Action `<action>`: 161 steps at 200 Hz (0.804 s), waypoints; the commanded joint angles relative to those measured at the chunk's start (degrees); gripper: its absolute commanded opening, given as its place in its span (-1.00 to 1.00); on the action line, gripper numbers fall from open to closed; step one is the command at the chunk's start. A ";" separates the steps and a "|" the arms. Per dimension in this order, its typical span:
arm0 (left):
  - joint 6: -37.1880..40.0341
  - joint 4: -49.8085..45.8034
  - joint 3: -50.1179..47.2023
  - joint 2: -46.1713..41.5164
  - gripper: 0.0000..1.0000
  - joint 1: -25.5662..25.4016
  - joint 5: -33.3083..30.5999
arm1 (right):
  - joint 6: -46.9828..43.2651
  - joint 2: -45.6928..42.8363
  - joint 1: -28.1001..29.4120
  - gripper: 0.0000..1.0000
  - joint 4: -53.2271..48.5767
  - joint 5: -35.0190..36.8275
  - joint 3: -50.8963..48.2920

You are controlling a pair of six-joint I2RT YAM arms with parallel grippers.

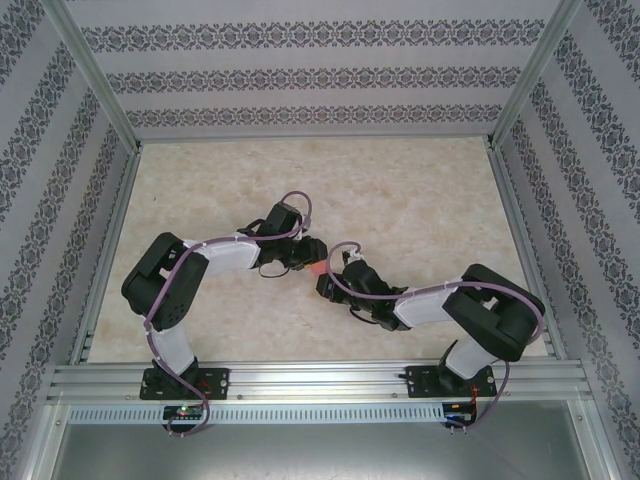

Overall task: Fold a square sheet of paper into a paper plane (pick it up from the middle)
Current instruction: Fold the wing for the fifth time at the center of the table.

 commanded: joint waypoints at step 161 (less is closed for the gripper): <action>-0.70 1.04 1.89 0.41 -0.24 -0.40 -0.23 | -38.32 4.14 9.75 -0.03 -14.19 23.38 9.57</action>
